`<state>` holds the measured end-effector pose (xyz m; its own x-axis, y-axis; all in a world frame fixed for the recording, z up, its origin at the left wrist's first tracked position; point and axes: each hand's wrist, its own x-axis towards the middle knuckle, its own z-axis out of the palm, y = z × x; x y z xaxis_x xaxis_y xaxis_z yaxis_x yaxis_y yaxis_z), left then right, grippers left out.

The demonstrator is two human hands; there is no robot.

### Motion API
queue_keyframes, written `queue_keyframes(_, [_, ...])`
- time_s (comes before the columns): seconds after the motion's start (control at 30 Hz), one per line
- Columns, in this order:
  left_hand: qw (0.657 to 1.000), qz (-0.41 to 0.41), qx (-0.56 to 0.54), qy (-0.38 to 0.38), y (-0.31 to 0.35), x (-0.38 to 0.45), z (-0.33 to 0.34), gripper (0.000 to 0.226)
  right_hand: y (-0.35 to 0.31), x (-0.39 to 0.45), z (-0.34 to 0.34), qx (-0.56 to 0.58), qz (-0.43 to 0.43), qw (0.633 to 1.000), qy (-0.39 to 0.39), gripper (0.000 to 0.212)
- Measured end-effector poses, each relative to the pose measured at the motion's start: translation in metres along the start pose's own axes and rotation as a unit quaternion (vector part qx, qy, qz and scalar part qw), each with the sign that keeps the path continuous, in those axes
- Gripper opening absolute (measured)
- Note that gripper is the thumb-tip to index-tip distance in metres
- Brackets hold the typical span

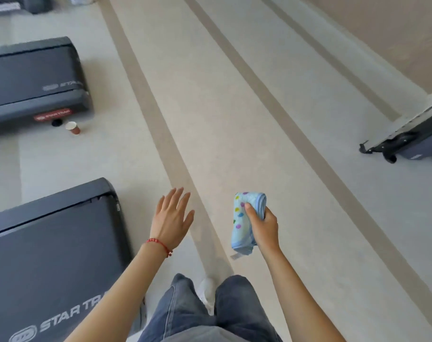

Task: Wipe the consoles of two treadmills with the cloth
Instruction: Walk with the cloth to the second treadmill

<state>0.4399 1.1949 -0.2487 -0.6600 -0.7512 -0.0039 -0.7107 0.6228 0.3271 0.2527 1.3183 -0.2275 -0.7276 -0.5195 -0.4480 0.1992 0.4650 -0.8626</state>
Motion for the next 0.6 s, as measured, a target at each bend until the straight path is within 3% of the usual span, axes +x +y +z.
queue_keyframes(0.27, [0.993, -0.114, 0.007, 0.033, -0.052, 0.077, -0.013, 0.054, -0.068, 0.102, 0.071, -0.062, -0.038, 0.992, -0.103, 0.014])
queue_keyframes(0.6, [0.984, -0.170, 0.004, 0.054, -0.088, 0.231, -0.034, 0.053, -0.162, 0.238, 0.146, -0.087, -0.049, 0.981, -0.166, 0.016])
